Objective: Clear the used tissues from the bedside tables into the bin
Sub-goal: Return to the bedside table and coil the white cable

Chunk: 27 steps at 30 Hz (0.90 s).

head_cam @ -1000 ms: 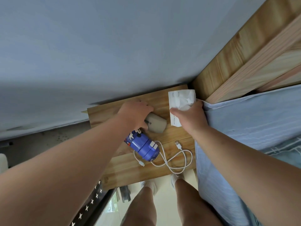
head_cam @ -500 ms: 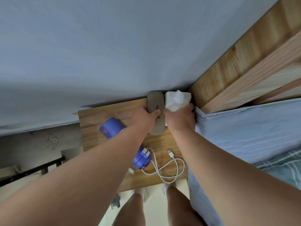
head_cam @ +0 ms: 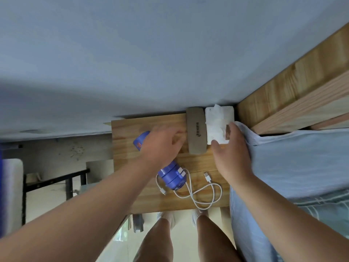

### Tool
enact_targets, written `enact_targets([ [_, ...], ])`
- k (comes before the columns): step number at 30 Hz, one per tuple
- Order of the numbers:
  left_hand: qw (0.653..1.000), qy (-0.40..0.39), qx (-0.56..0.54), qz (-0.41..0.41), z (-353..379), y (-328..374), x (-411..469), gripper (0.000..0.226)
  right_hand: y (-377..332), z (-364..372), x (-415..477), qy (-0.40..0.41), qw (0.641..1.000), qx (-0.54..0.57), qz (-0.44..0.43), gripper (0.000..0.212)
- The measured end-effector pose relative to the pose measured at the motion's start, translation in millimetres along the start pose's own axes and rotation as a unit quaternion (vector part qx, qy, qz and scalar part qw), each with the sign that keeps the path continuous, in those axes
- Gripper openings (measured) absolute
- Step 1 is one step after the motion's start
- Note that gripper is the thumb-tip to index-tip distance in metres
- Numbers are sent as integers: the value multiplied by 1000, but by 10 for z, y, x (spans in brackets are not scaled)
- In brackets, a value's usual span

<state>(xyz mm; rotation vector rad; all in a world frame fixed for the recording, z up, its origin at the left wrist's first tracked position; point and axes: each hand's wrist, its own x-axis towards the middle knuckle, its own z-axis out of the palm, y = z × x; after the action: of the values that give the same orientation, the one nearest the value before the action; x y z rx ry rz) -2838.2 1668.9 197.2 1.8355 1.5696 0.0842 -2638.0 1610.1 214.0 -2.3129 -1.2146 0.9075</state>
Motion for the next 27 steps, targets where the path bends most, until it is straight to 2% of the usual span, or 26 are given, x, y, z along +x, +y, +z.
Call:
enact_targets([
  [1,995,-14,63,71,-114,-111,-86,40,25,-19,-150,20,999,-7,-37,48],
  [3,967,-126,174,137,-282,-326,-202,67,109,22,-428,6,997,-22,-76,33],
  [4,942,-182,236,153,-312,-419,-241,80,149,74,-531,-46,997,-27,-63,22],
  [6,900,-225,315,199,-279,-553,-290,86,221,241,-643,-197,979,-39,18,15],
  [8,887,-201,343,234,-209,-616,-310,81,287,430,-667,-286,953,-59,82,28],
  [10,879,-173,377,233,-152,-611,-307,82,310,552,-668,-307,945,-58,94,34],
  [13,888,-125,386,216,-92,-591,-336,73,358,666,-662,-323,940,-91,59,20],
  [16,930,-73,311,184,-94,-553,-359,68,384,719,-662,-315,937,-145,33,20],
  [19,975,-25,188,113,-113,-464,-337,74,358,718,-690,-306,938,-157,28,16],
  [21,994,1,85,73,-104,-391,-286,76,362,683,-718,-302,939,-160,26,17],
  [24,997,49,-64,13,-89,-268,-181,75,400,624,-771,-298,942,-154,26,17],
  [27,976,96,-194,-30,-50,-155,-73,75,440,554,-786,-299,944,-136,27,17],
])
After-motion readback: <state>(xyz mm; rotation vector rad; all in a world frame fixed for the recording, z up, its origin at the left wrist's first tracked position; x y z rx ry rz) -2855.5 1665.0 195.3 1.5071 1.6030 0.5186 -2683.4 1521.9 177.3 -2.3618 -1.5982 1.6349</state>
